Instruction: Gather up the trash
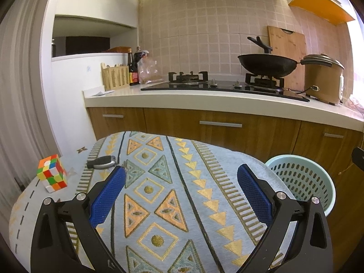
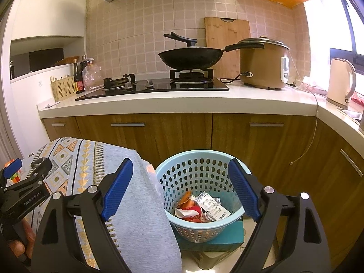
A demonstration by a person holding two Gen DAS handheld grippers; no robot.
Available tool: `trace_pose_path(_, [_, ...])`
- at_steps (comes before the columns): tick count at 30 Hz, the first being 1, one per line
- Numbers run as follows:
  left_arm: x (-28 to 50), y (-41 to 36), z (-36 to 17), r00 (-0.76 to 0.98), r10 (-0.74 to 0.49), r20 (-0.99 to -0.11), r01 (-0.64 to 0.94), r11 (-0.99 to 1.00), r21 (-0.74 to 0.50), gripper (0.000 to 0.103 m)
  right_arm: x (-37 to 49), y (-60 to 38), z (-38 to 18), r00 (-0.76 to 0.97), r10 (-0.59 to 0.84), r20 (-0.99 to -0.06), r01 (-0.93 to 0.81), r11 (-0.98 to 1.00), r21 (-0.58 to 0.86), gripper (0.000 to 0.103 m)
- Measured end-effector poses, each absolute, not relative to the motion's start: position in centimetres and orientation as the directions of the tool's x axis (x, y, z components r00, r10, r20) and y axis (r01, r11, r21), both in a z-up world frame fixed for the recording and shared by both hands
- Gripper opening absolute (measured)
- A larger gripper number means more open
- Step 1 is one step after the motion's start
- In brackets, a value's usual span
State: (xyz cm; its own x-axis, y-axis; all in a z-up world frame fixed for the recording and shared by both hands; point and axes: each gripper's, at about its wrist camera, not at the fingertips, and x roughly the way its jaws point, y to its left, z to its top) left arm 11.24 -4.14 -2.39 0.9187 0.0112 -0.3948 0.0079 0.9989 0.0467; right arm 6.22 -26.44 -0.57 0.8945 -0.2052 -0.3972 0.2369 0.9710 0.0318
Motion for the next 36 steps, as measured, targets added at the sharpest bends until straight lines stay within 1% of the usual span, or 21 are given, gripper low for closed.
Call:
trace_pose_path(6, [11.4, -3.9, -2.4, 0.918, 0.009, -0.397, 0.009, 0.999, 0.043, 0.095, 6.2, -26.4, -0.6, 0.894, -0.206, -0.398, 0.238, 0.971, 0.033, 0.082])
trace_pose_path(17, [11.8, -3.2, -2.6, 0.902, -0.026, -0.431, 0.027, 1.000, -0.005, 0.095, 6.2, -26.5, -0.7, 0.892, -0.207, -0.401, 0.241, 0.970, 0.036, 0.082])
trace_pose_path(23, [11.6, -3.3, -2.5, 0.907, -0.011, -0.420, 0.016, 1.000, 0.009, 0.095, 6.2, -26.5, -0.8, 0.893, -0.202, -0.402, 0.239, 0.970, 0.042, 0.082])
trace_pose_path(36, [11.2, -2.8, -1.9, 0.919, 0.010, -0.394, -0.013, 1.000, -0.004, 0.095, 5.7, -26.5, -0.6, 0.906, -0.207, -0.370, 0.237, 0.971, 0.037, 0.082])
